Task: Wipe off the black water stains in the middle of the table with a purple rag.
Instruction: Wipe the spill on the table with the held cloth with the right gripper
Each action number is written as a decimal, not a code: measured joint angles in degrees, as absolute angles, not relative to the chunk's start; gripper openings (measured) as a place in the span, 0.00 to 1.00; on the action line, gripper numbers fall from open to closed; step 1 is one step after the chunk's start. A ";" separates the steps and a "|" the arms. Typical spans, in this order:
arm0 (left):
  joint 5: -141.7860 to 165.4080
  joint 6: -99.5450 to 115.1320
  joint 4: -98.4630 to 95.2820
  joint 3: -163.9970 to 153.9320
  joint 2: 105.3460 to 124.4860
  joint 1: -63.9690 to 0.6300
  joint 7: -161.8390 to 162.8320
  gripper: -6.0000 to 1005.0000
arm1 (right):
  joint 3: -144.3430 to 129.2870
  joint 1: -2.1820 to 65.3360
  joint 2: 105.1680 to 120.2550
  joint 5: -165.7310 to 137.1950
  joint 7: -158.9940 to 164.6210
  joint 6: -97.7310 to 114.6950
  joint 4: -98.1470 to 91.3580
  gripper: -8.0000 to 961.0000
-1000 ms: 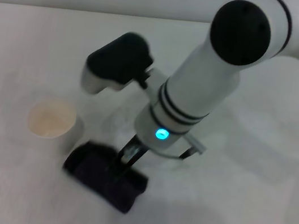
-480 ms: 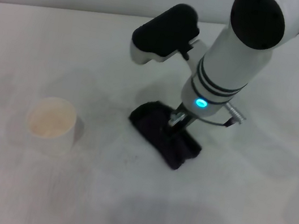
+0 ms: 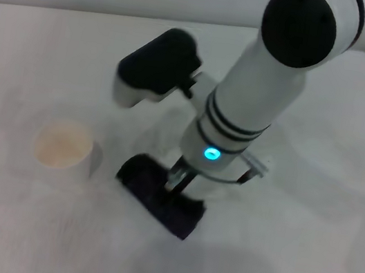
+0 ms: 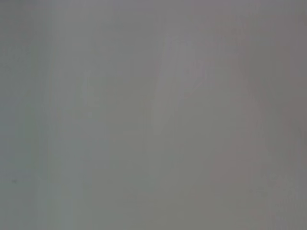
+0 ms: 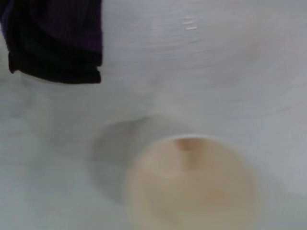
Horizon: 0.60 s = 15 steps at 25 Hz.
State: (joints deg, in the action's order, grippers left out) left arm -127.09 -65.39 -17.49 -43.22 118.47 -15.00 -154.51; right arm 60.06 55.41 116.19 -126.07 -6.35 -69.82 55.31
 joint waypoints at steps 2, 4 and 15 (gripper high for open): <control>-127.09 -65.39 -17.49 -43.38 118.47 -15.11 -154.51 0.88 | 58.76 55.45 116.19 -123.25 -7.47 -70.04 56.58 0.11; -127.09 -65.39 -17.49 -43.38 118.47 -15.27 -154.51 0.88 | 57.69 55.45 116.19 -119.82 -9.50 -69.94 57.16 0.11; -127.09 -65.39 -17.43 -43.11 118.62 -15.55 -154.51 0.88 | 55.49 54.47 116.19 -111.02 -15.70 -68.06 56.00 0.11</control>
